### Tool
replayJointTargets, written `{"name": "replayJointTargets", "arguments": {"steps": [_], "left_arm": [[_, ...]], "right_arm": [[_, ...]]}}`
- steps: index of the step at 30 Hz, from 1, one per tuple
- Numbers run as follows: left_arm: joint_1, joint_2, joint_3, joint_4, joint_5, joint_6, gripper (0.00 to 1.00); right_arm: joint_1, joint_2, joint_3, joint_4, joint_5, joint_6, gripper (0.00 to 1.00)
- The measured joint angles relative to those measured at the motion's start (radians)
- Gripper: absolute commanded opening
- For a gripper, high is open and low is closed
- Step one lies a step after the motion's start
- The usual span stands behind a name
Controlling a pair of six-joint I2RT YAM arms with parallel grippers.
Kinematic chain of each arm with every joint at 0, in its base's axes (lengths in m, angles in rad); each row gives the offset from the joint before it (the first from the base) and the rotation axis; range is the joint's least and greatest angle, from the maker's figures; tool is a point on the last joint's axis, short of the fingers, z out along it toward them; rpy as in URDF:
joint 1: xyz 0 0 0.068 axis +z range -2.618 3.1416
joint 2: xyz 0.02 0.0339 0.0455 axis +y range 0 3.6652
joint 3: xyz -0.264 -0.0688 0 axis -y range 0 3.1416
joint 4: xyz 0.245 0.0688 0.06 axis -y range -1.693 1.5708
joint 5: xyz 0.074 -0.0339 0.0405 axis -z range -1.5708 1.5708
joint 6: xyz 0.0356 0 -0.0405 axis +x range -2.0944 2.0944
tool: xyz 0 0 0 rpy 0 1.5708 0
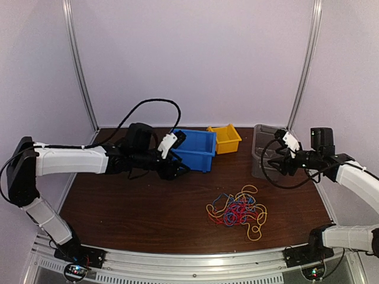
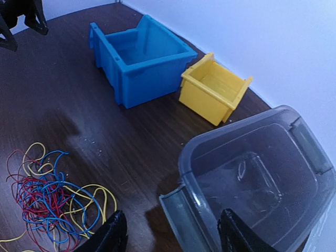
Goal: Untangle the cables
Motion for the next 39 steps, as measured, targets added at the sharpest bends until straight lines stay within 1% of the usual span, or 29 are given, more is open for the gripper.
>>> {"name": "replayJointTargets", "arguments": {"steps": [2,4,5,9,11,15,23,33,36,39], "left_arm": [[-0.065,0.032,0.022,-0.018,-0.015,0.004,0.73],[-0.135,0.063,0.038,-0.017,-0.030,-0.005,0.80],[-0.163,0.077,0.042,-0.008,-0.032,-0.014,0.80],[-0.242,0.145,0.042,0.078,-0.037,-0.090,0.81],[-0.249,0.185,0.042,0.133,-0.039,-0.134,0.80],[-0.245,0.261,0.045,0.237,-0.053,-0.217,0.76],[-0.245,0.411,0.163,0.296,-0.075,-0.318,0.79],[-0.246,0.439,0.177,0.343,-0.047,-0.390,0.78],[-0.246,0.447,0.177,0.355,-0.035,-0.413,0.78],[-0.246,0.451,0.177,0.360,-0.029,-0.426,0.77]], "right_arm": [[0.031,0.029,-0.001,-0.029,-0.018,-0.034,0.51],[0.053,0.073,-0.001,-0.054,-0.038,-0.065,0.45],[0.064,0.098,0.002,-0.071,-0.043,-0.081,0.43],[0.115,0.200,0.030,-0.155,-0.045,-0.142,0.42],[0.136,0.228,0.035,-0.177,-0.042,-0.166,0.42],[0.162,0.255,0.035,-0.185,-0.026,-0.180,0.38],[0.212,0.335,0.042,-0.159,0.025,-0.146,0.36],[0.268,0.387,0.048,-0.134,0.066,-0.106,0.34],[0.274,0.396,0.048,-0.123,0.082,-0.097,0.30],[0.274,0.412,0.048,-0.114,0.098,-0.087,0.23]]}}
